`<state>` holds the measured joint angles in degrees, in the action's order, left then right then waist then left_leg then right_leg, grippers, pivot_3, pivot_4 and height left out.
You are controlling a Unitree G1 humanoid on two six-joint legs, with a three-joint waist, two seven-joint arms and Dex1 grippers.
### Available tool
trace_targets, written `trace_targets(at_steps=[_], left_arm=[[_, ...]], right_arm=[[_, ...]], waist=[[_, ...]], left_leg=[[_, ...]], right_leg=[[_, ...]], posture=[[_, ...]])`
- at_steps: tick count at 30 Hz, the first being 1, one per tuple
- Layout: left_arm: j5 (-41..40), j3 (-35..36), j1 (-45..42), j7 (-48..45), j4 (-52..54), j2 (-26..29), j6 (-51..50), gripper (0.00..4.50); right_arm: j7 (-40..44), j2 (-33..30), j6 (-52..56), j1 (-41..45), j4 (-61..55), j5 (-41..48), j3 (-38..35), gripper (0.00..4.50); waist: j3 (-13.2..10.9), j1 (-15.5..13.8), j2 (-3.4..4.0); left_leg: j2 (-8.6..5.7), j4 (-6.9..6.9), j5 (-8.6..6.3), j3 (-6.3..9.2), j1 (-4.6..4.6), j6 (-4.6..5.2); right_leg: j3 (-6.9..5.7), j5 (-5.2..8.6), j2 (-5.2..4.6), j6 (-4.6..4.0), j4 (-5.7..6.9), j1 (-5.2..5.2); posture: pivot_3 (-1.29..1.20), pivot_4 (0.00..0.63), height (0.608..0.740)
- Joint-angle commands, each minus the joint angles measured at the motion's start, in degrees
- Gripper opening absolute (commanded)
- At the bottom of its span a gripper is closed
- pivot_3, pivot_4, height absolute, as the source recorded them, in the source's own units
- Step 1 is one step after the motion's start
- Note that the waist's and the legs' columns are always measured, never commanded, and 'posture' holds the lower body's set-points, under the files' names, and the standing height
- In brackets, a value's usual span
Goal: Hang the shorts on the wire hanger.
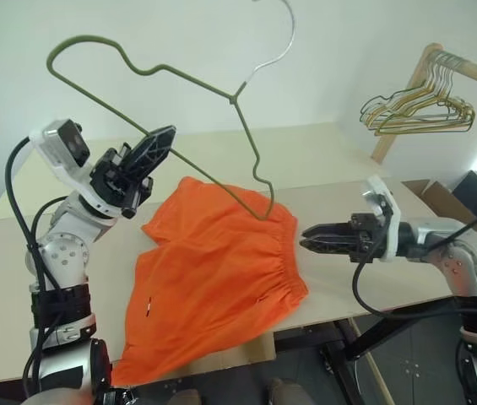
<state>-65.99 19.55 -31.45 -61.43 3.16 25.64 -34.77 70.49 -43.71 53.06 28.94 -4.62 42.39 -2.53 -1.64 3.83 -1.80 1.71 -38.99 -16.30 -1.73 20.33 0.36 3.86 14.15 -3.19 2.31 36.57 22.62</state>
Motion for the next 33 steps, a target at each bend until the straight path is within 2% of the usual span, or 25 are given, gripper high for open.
trace_targets(at_steps=[1,10,19,33], left_arm=[[-0.9,-0.2,0.6,-1.2,1.6,-0.6,-0.2,0.0],[0.6,-1.2,0.8,-0.8,2.1,-2.4,0.6,0.0],[0.9,-1.5,-0.1,-0.7,1.8,-3.7,1.2,0.0],[2.8,-2.4,-1.5,-3.2,-0.7,-3.6,1.1,0.0]], right_arm=[[0.2,1.8,1.4,4.6,-0.9,4.3,-1.7,2.11],[-2.1,5.7,3.3,11.2,0.1,5.3,0.3,2.11],[-0.9,6.9,1.8,12.6,0.5,3.5,4.3,2.11],[-0.6,7.5,2.6,13.9,1.9,2.9,6.3,2.11]], waist=[[0.0,0.1,0.0],[0.0,-0.4,0.0],[0.0,-0.4,0.0],[0.0,0.0,0.0]], left_leg=[[0.0,0.0,0.0,0.01,0.01,0.0],[0.0,0.0,0.0,0.02,0.11,0.0],[0.01,0.0,0.0,0.02,0.2,0.0],[0.0,-0.03,0.0,0.02,0.54,0.0]], right_leg=[[0.0,0.0,0.0,0.0,-0.03,0.0],[-0.01,-0.01,-0.02,0.01,-0.06,0.05],[-0.01,-0.01,-0.02,0.01,-0.04,0.18],[-0.01,-0.03,-0.02,0.0,0.07,0.54]], posture=[[-0.03,0.0,0.74],[-0.02,0.0,0.74],[-0.03,0.0,0.74],[-0.06,0.0,0.74]])
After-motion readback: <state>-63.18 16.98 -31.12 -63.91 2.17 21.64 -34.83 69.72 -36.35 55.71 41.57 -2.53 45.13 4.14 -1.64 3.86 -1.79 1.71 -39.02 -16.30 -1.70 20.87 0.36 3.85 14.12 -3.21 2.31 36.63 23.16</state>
